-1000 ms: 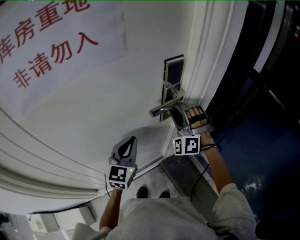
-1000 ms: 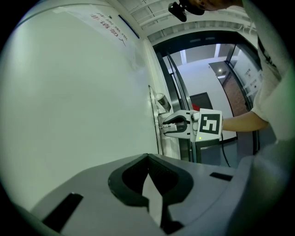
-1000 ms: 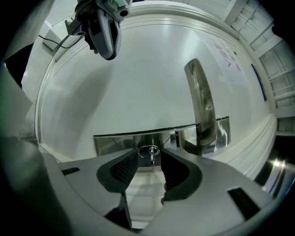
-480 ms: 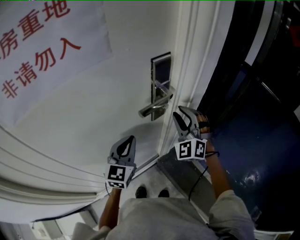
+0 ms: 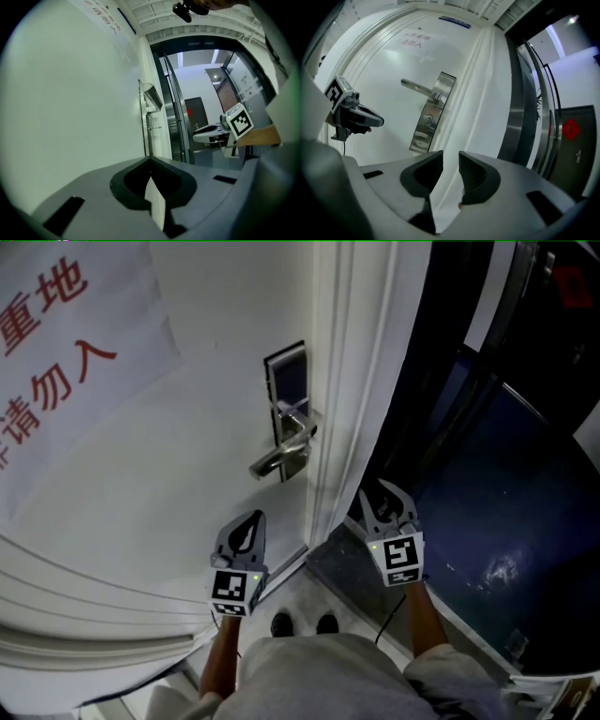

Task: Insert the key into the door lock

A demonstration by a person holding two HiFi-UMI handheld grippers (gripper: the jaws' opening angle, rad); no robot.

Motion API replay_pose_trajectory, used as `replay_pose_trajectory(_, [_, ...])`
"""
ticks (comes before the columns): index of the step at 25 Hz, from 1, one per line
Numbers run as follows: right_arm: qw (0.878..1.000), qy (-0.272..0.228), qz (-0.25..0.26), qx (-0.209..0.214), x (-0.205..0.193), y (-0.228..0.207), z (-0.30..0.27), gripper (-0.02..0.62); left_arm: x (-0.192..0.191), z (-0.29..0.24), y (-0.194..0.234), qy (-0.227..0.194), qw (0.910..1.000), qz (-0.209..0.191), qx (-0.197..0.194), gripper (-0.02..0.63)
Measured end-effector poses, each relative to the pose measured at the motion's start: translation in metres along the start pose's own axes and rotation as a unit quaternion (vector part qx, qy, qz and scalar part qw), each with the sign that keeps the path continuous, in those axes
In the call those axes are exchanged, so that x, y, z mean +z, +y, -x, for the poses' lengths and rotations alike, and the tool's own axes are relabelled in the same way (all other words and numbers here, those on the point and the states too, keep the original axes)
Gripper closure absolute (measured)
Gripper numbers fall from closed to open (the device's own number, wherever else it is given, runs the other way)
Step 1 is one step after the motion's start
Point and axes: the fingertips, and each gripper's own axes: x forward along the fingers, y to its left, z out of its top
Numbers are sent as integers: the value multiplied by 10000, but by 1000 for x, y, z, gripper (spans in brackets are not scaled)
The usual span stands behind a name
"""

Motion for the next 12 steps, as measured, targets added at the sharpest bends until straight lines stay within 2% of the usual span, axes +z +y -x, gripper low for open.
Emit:
replay_pose_trajectory(4, [9978,205,-557,-295,-27,-11,27,496,-1,-7,-7,9,9999,17,-131,589])
replay_pose_trajectory(12, [9910,428,-998,-777,-63,-21,66,562,-3,-18,-15,-3,9996,69,-289,589])
